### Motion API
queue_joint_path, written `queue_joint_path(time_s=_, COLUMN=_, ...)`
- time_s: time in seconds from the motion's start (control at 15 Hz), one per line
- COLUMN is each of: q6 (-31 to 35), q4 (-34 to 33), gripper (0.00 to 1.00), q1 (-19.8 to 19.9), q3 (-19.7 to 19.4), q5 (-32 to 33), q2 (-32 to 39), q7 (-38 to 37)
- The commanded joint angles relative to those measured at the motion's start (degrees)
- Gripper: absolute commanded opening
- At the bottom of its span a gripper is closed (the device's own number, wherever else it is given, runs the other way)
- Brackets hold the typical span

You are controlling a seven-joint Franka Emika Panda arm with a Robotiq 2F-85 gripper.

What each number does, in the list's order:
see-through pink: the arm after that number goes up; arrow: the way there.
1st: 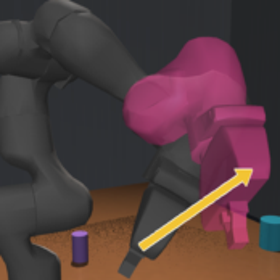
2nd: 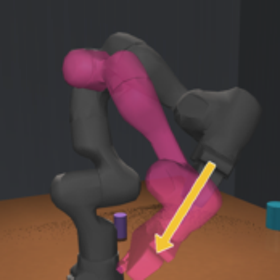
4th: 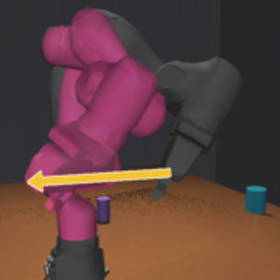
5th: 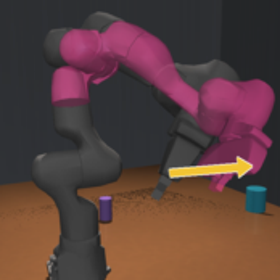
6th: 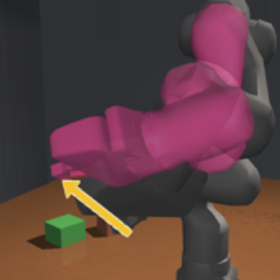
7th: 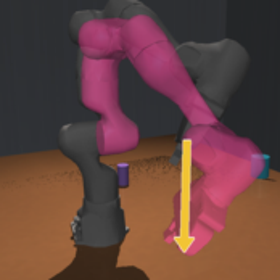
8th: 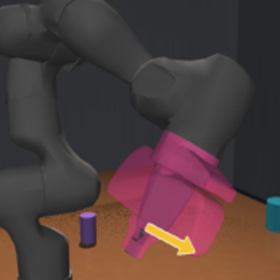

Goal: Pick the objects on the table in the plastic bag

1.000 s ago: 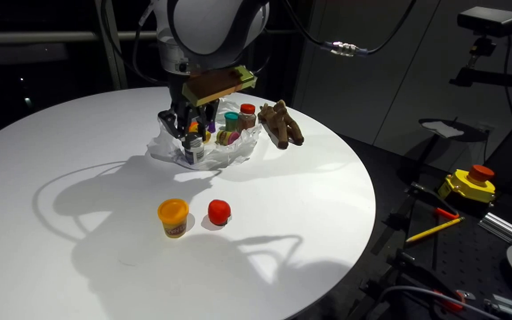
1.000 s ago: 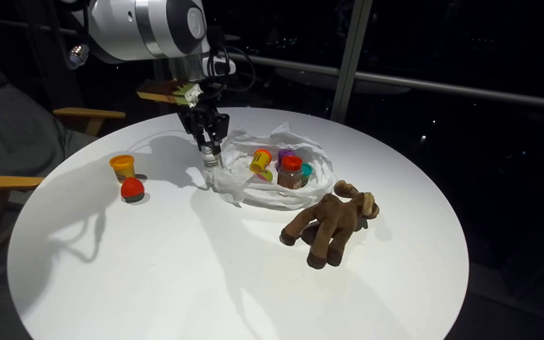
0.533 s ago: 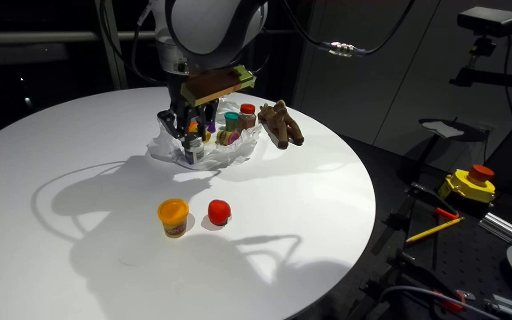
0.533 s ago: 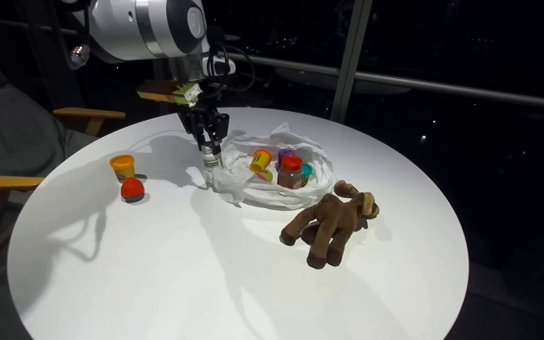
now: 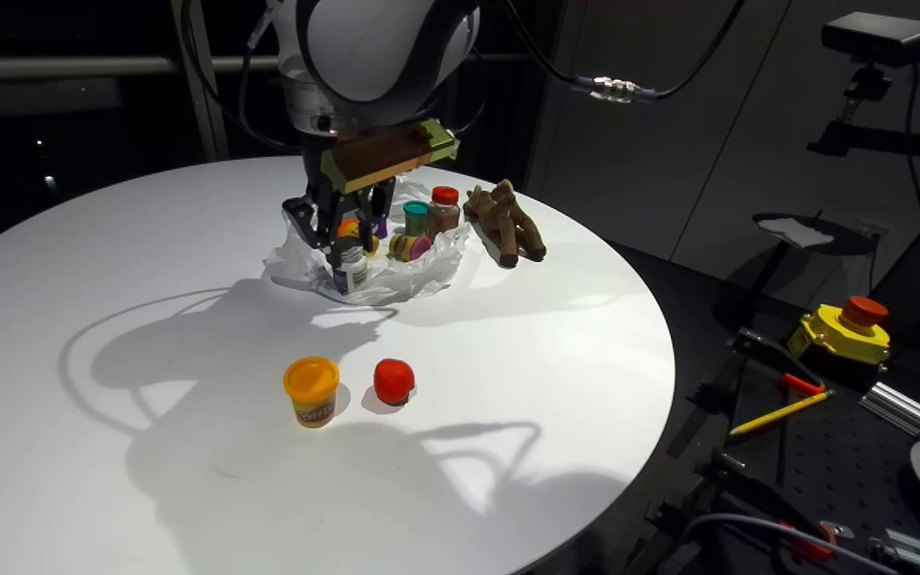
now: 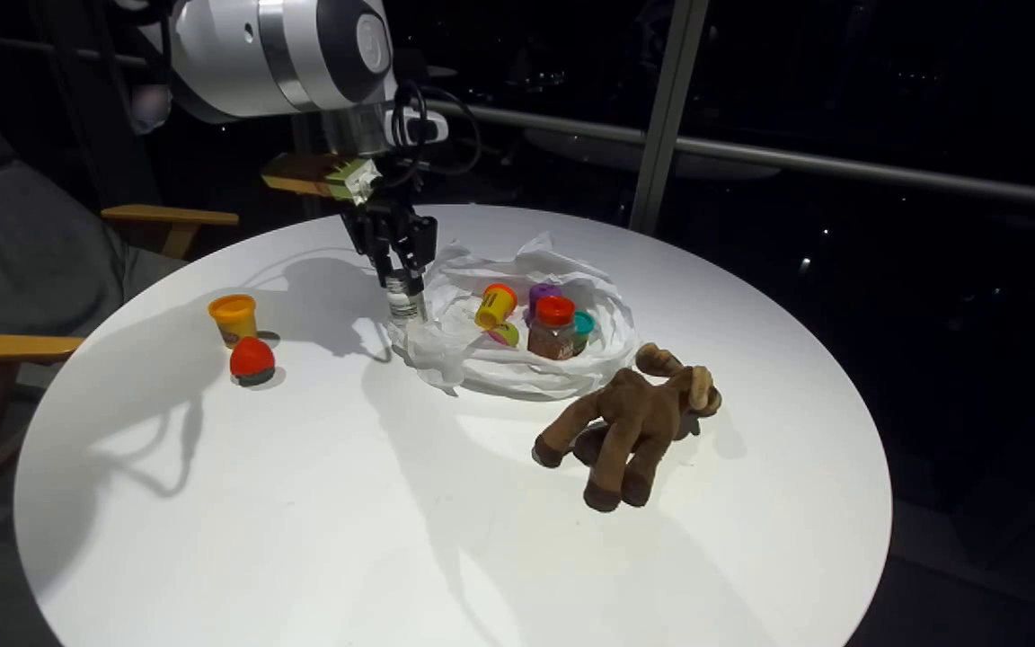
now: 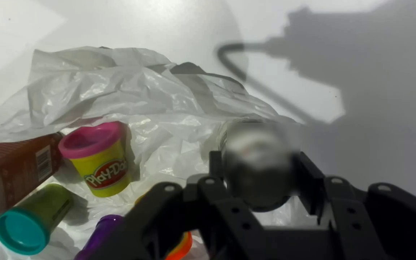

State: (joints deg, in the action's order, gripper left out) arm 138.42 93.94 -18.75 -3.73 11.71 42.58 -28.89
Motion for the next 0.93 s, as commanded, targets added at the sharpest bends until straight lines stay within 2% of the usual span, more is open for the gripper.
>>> queue_joint_path(time_s=0.0, q6=-1.51, q4=-2.22, gripper=0.84, q1=-2.59, q3=-2.97, q5=1.33, q2=1.49, q7=-4.09)
queue_joint_path(time_s=0.13, q6=-1.36, q4=-2.5, gripper=0.99, q1=-3.65, q3=-4.37, q5=2.38, q2=1.96, q7=-6.14)
queue_joint_path(time_s=0.47, q6=-1.03, q4=-3.06, gripper=1.0, q1=-5.87, q3=-7.16, q5=5.62, q2=2.92, q7=-11.42)
queue_joint_path(time_s=0.53, q6=-1.53, q4=-2.01, gripper=1.0, q1=-1.24, q3=-8.04, q5=5.88, q2=-0.34, q7=-6.19)
queue_joint_path(time_s=0.73, q6=-4.32, q4=-2.81, gripper=1.0, q1=-0.81, q3=-10.82, q5=9.06, q2=-3.08, q7=-4.32)
queue_joint_path(time_s=0.87, q6=-8.45, q4=-4.56, gripper=1.0, q1=1.47, q3=-11.51, q5=10.78, q2=-5.58, q7=0.23)
